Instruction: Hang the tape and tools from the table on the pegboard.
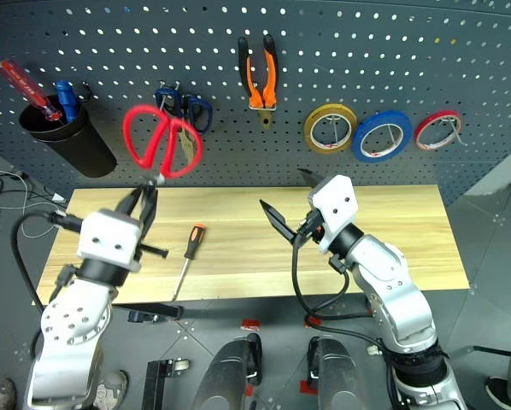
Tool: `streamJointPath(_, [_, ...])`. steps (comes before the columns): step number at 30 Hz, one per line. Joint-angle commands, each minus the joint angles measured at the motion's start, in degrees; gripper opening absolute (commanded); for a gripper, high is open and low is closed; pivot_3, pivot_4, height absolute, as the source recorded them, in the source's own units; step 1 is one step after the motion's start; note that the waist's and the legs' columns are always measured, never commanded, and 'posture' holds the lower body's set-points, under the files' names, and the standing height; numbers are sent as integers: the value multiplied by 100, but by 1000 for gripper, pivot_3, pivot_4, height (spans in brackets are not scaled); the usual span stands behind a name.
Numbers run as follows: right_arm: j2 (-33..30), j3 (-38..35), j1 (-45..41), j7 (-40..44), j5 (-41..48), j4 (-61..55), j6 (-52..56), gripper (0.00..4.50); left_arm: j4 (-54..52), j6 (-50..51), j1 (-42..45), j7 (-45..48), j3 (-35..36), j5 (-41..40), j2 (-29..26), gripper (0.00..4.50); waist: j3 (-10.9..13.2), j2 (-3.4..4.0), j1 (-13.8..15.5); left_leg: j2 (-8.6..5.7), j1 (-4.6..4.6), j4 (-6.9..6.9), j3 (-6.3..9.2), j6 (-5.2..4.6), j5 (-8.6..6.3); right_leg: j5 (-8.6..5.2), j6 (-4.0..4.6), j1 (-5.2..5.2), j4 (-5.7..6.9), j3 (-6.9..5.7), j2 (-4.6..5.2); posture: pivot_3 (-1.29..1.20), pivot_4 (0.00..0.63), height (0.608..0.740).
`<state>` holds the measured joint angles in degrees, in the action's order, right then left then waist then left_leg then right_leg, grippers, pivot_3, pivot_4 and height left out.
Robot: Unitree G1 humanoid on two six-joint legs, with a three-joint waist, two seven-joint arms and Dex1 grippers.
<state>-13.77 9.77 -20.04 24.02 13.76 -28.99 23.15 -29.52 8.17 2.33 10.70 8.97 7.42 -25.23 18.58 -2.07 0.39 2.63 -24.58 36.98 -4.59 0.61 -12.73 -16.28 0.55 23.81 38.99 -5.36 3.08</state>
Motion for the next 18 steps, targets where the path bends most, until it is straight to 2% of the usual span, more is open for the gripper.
streamJointPath(1, [76, 16, -127, 97, 183, -199, -40, 4500, 395, -89, 261, 10, -27, 123, -78, 347, 0, 0, -24, 1, 0, 0, 0, 0, 0, 0, 1, 1, -1, -1, 0, -6, 271, 740])
streamJointPath(12, [266, 144, -347, 45, 262, -428, 133, 4500, 1778, -356, 1467, -51, -551, 347, 54, 347, 0, 0, -48, 1, 0, 5, 2, 0, 1, 1, 3, 0, 3, -6, 1, -35, 282, 740])
streamJointPath(13, [290, 148, -373, 51, 277, -444, 143, 4500, 1859, -357, 1532, -50, -563, 345, 71, 1087, 0, 0, -48, 2, -1, 7, 2, 0, 2, 1, 3, -1, 4, -6, 1, -35, 282, 740])
streamJointPath(18, [292, 288, -446, 150, 282, -517, 182, 4500, 2068, -213, 1561, 68, -676, 295, 117, 2573, 0, -1, -65, 2, 0, 6, 0, 0, 2, 1, 3, -1, 1, -5, 1, -44, 282, 740])
